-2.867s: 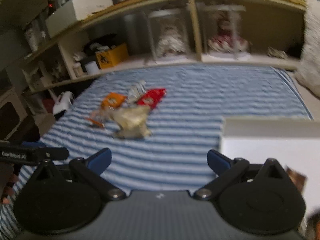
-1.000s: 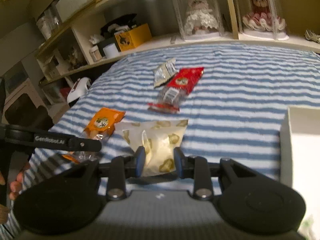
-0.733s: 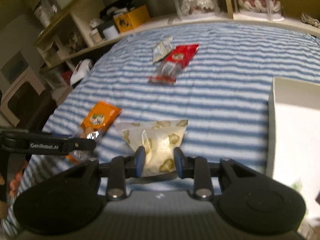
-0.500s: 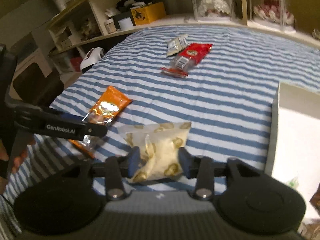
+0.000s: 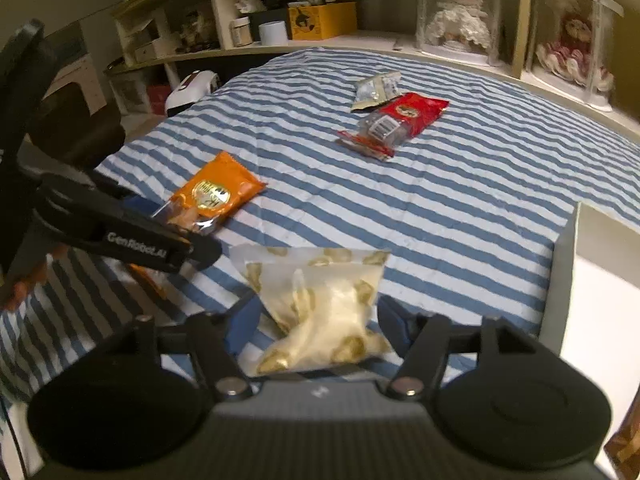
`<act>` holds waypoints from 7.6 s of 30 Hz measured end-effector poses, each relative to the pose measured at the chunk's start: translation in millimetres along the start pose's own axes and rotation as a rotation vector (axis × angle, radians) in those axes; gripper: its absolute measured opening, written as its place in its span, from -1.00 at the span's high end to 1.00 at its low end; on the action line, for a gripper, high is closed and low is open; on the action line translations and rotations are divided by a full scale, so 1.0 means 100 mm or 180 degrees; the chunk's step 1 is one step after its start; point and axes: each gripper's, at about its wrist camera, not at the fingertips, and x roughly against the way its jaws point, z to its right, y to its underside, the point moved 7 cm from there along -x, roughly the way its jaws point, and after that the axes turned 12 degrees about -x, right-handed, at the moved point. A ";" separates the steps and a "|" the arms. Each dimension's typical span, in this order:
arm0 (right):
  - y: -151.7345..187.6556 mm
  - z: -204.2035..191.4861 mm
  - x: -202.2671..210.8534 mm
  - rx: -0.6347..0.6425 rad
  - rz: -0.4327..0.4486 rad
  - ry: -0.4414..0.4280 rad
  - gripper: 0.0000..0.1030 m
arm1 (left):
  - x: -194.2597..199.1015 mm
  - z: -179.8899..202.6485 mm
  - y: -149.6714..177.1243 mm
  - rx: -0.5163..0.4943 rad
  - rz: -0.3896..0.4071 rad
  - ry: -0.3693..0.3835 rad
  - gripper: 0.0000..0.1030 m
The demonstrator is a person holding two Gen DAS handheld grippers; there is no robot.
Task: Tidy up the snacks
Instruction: 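Grasp orange twist-bread bag with left tool while right tool grasps cream patterned bag, then carry both held bags over the white tray, then lower both bags into the tray and open both tools, then move both tools from the tray toward the red and silver packs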
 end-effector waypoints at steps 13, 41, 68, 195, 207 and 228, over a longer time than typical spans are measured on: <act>-0.03 0.16 0.02 -0.0249 0.0062 0.0056 0.00 | 0.19 -0.04 -0.06 0.0238 0.0228 0.0046 0.10; -0.23 1.14 1.21 -0.0973 0.0549 0.0202 0.03 | 1.03 1.12 -0.60 0.0339 0.1043 0.0697 0.11; 0.43 3.01 1.76 -0.1556 0.0615 0.0861 0.03 | 0.20 2.72 -1.22 0.0086 0.0750 0.1166 0.10; 0.13 1.81 1.72 -0.1101 0.0706 0.0783 -0.99 | 0.83 1.02 -0.68 -0.0069 0.0833 0.0589 -1.00; -0.27 1.22 1.19 -0.0874 0.0733 0.0558 -0.99 | 0.67 0.27 -0.63 0.0380 0.0952 0.0473 -1.00; -1.05 0.55 -0.22 -0.1088 0.0874 -0.0157 -1.00 | -0.22 -0.50 -1.49 0.0717 0.0870 0.0679 -1.00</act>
